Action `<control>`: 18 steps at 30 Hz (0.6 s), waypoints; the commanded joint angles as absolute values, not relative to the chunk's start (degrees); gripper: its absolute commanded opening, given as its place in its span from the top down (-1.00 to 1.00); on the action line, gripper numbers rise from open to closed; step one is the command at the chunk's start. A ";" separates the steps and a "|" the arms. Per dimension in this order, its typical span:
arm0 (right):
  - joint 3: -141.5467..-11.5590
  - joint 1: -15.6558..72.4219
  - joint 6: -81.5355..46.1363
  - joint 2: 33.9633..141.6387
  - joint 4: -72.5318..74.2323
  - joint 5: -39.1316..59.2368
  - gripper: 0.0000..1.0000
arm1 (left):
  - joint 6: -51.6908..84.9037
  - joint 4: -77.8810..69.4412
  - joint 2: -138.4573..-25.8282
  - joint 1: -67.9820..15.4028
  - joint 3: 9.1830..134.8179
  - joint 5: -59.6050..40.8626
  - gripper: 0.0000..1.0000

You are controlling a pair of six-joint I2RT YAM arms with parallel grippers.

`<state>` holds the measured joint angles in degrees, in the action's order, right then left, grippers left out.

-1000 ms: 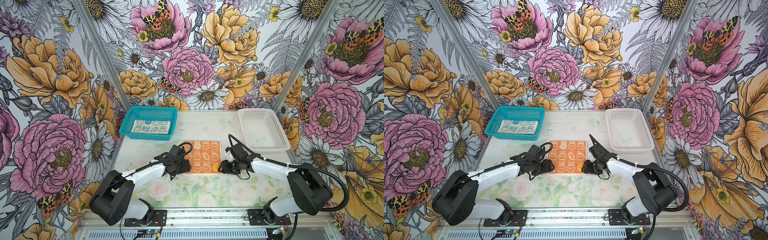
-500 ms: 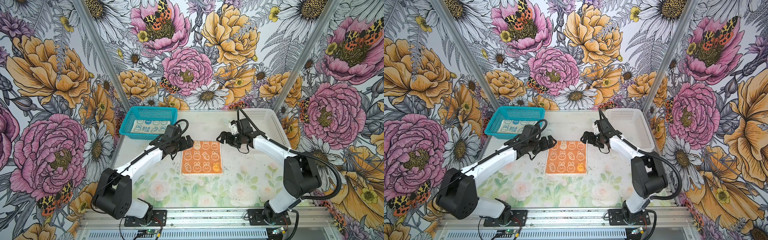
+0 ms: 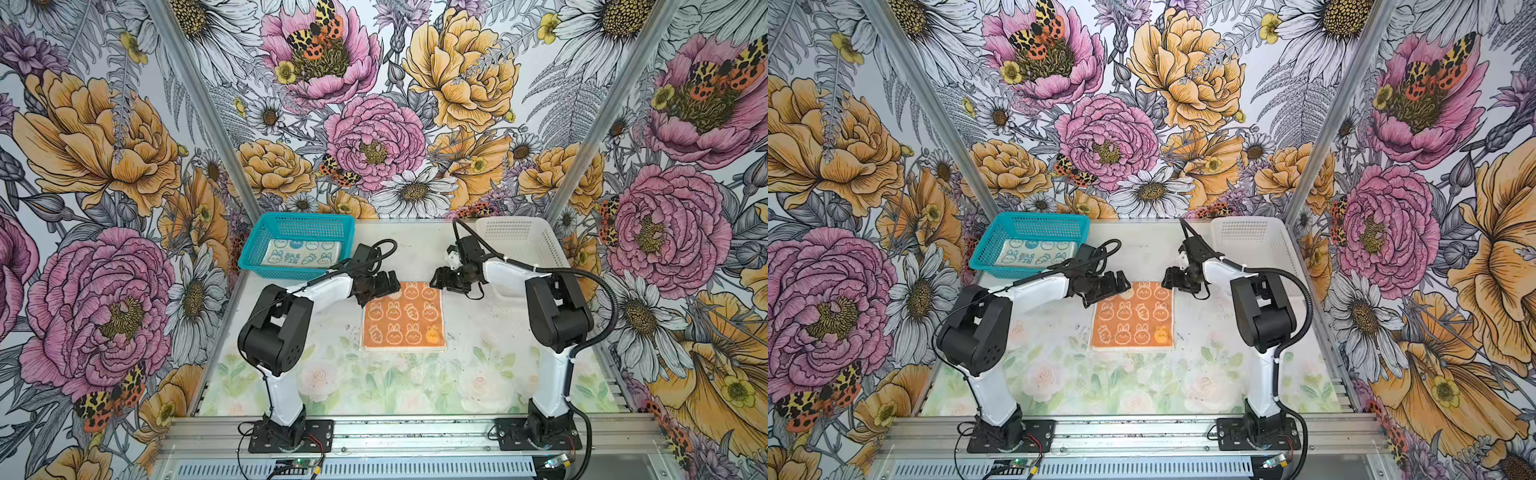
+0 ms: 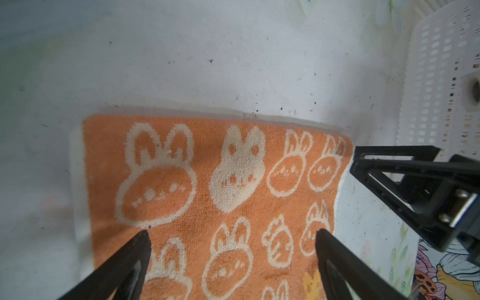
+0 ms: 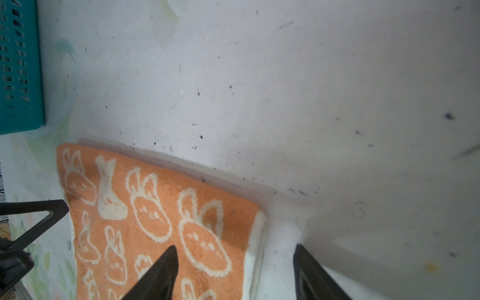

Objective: Fold and stack the towels

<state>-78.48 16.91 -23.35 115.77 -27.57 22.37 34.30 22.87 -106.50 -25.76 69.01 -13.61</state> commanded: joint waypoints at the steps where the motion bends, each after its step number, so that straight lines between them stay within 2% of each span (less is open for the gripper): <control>1: -81.30 16.84 -20.67 118.00 -28.34 21.14 -0.33 | 32.57 22.17 -108.16 -25.97 70.09 -14.70 -0.98; 13: -83.24 16.96 -20.28 121.54 -28.55 21.71 0.12 | 31.69 22.24 -108.73 -25.84 68.48 -14.03 -0.98; 18: -83.84 16.89 -20.24 122.59 -28.52 21.69 0.47 | 31.81 22.23 -108.79 -26.08 67.69 -13.89 -0.98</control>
